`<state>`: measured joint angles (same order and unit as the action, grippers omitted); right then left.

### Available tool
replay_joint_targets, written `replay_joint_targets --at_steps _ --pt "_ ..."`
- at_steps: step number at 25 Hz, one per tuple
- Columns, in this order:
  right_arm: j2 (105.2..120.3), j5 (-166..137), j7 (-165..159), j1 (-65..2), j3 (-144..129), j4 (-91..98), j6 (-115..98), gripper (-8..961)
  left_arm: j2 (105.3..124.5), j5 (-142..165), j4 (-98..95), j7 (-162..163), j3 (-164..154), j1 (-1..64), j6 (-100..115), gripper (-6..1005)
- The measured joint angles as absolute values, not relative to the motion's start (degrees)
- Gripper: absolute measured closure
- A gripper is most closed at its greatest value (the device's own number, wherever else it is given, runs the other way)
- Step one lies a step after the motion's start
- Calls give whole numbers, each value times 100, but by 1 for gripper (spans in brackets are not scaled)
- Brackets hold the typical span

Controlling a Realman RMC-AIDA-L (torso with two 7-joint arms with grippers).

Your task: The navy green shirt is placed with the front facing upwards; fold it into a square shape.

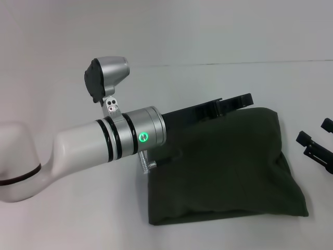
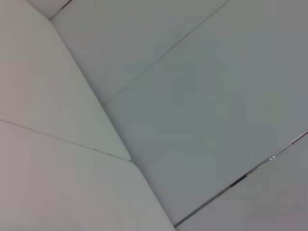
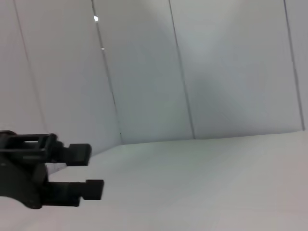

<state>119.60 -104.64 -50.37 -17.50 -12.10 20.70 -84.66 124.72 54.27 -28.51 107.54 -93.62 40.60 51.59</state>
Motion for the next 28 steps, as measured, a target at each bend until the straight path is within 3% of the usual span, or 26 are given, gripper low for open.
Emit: replay_joint_targets --at_steps 4,7,13,22,28 --pt "11952 -10675 -5161 -1657 -1270 2444 -8817 67 12471 5427 -2847 10637 -9302 4010 5235 513" --pt "11952 -11084 -5427 -1608 -1292 2942 -9202 67 12437 5491 -2847 10449 -9278 3970 5497 271" --pt "11977 -11745 -5490 -1629 -1365 3362 -9924 66 12380 6346 -2897 10009 -8627 3873 6417 63" --pt "12004 -12293 -5930 -2032 -1820 3019 -9443 66 12099 8757 -3132 9287 -6388 3597 8508 62" --pt "12005 -12354 -6412 -2168 -2274 2944 -8781 66 12056 9808 -3713 8885 -5557 3167 9375 63"
